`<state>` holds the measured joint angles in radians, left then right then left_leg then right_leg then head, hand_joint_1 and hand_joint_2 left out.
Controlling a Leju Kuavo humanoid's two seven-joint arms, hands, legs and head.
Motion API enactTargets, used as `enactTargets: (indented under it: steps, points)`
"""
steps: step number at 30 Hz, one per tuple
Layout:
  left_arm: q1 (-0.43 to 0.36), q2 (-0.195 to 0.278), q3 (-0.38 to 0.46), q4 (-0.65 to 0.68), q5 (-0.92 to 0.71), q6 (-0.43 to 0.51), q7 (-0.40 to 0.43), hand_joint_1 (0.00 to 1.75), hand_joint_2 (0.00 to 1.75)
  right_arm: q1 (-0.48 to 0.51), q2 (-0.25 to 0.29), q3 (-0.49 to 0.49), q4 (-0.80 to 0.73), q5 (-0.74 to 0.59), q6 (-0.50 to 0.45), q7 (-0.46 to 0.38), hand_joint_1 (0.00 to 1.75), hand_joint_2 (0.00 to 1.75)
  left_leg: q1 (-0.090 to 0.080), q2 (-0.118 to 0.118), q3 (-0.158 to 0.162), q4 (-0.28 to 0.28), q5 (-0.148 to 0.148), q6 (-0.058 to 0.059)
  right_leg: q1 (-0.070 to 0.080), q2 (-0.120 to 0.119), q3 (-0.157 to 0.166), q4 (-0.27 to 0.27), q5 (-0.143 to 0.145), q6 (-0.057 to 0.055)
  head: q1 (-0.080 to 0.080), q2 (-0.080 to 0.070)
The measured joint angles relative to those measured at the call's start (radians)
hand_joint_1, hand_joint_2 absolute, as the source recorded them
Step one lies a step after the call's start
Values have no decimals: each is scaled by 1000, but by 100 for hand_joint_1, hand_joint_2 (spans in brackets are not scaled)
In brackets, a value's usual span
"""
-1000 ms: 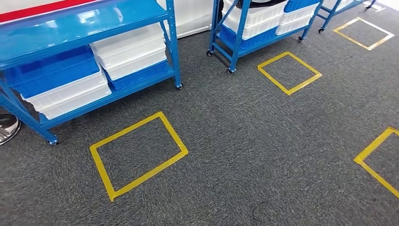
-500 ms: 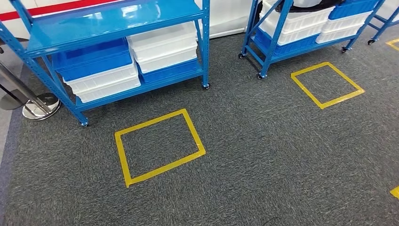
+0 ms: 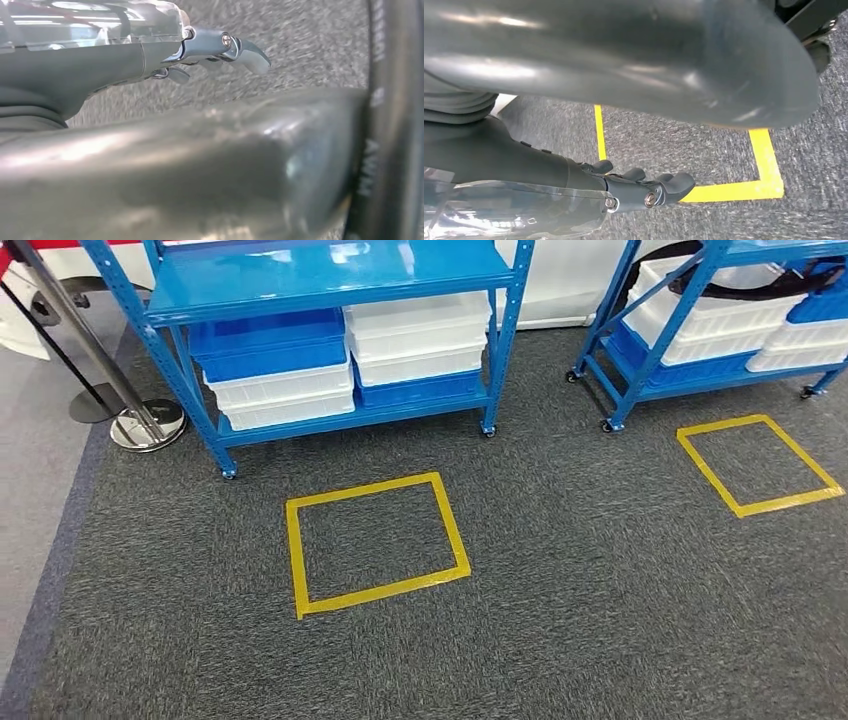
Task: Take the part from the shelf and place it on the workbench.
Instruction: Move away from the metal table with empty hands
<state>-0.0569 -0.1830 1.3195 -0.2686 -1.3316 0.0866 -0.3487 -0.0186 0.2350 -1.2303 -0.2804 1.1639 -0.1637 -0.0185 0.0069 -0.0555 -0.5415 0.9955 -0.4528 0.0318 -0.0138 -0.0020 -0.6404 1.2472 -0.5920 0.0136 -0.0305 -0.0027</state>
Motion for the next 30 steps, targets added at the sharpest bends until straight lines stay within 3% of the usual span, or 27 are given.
enactTargets:
  steps: [2, 3, 5, 7, 9, 11, 13, 14, 15, 17, 19, 20, 22, 23, 25, 26, 28, 29, 30]
  points:
    - [0, -1, 0, 0, -1, 0, 1, 0, 0, 1, -1, 0, 0, 0, 0, 0, 0, 0, -1, -27, 1, 2, -1, -4, 0, 37, 55, -133, 77, -8, 0, 0]
    - [-1, -2, 0, 0, -2, 0, 1, 0, 0, 2, -1, 0, 0, 0, 0, 0, 0, 0, -2, -40, 0, 4, -2, -8, 0, 56, 77, -187, 99, -12, 0, 0]
    - [-1, -3, 0, 0, -2, 0, 1, 0, 0, 0, -2, -1, 0, 0, 0, 1, 0, 0, -1, -61, -7, 6, -2, -20, 2, 75, 94, -231, 109, -18, 0, 0]
    - [3, -3, 0, 0, -3, 0, 2, 0, 0, -4, -2, -1, 0, 0, 0, 1, 0, 0, 3, -71, -11, 7, -4, -32, 2, 52, 97, -238, 111, -26, 0, 0]
    - [4, -2, 0, 0, -3, 1, 2, 0, 0, -4, -1, -1, 0, 1, 0, 1, 0, 0, 2, -29, -29, 47, -32, -43, -2, 27, 103, -247, 114, -38, 0, 0]
    - [1, -2, 0, 0, -3, 1, 2, 0, 0, 0, -1, -1, 0, 1, 0, 1, 0, 0, 4, 28, -83, 161, -97, -53, -1, -1, 105, -250, 113, -47, 0, 0]
    - [-1, -2, 0, 0, -4, 1, 2, 0, 0, 2, -1, -1, 0, 1, 0, 1, 0, 0, 7, 45, -141, 278, -141, -62, 1, -31, 106, -249, 110, -50, 0, 0]
    - [0, -2, 0, 0, -3, 1, 2, 0, 0, 2, -1, -1, 0, 1, 0, 0, 0, 0, 8, 48, -147, 291, -136, -64, 2, -45, 107, -248, 108, -49, 0, 0]
    - [2, -2, 0, 0, -3, 0, 1, 0, 0, 2, -1, -1, 0, 0, 0, 0, 0, 0, 8, 53, -133, 264, -111, -65, 2, -58, 110, -248, 105, -47, 0, 0]
    - [4, -1, 0, 0, 0, -3, 0, 0, 0, 1, -1, -2, 0, -2, -1, -3, 0, 0, 6, 90, -61, 127, -44, -60, 3, -82, 119, -246, 97, -41, 0, 0]
    - [2, -1, 0, 0, 2, -7, -3, 0, 0, 1, 0, -3, 0, -4, -1, -6, 0, 0, 0, 125, -13, 30, -11, -46, 8, -103, 126, -243, 89, -31, 0, 0]
    - [1, -1, 0, 0, 2, -8, -3, 0, 0, 0, 0, -4, 0, -4, -1, -8, 0, 0, -3, 128, -9, 17, -12, -39, 11, -112, 129, -242, 86, -26, 0, 0]
    - [3, -1, 0, 0, 3, -9, -4, 0, 0, -5, 0, -5, 0, -5, -2, -11, 0, 0, -3, 106, -10, 14, -8, -25, 10, -125, 135, -242, 81, -15, 0, 0]
    - [4, -2, 0, 0, 3, -10, -4, 0, 0, -7, 0, -5, 0, -5, -2, -13, 0, 0, -1, 98, -8, 10, -5, -18, 8, -113, 135, -235, 74, -9, 0, 0]
    - [4, -3, 0, 0, 3, -10, -5, 0, 0, -7, 0, -6, 0, -6, -3, -16, 0, 0, 3, 86, -5, 3, 2, -6, 4, -58, 108, -172, 30, 1, 0, 0]
    - [3, -3, 0, 0, 4, -10, -5, 0, 0, -6, 0, -7, 0, -6, -3, -16, 0, 0, 2, 80, -7, 3, 4, -2, 2, -29, 78, -111, -2, 4, 0, 0]
    - [1, -3, 0, 0, 5, -12, -6, 0, 0, -3, 0, -9, 0, -8, -3, -17, 0, 0, 2, 66, -10, 3, 5, 1, 0, -6, 11, 13, -48, 7, 0, 0]
    - [1, -2, 0, 0, 5, -12, -6, 0, 0, -1, 0, -10, 0, -9, -3, -17, 0, 0, 1, 59, -9, 3, 4, 1, -1, -4, -8, 39, -44, 8, 0, 0]
    - [1, -2, 0, 0, 6, -13, -6, 0, 0, 0, 0, -12, 0, -10, -3, -17, 0, 0, 1, 52, -7, 4, 4, 1, -1, -3, -9, 28, -20, 7, 0, 0]
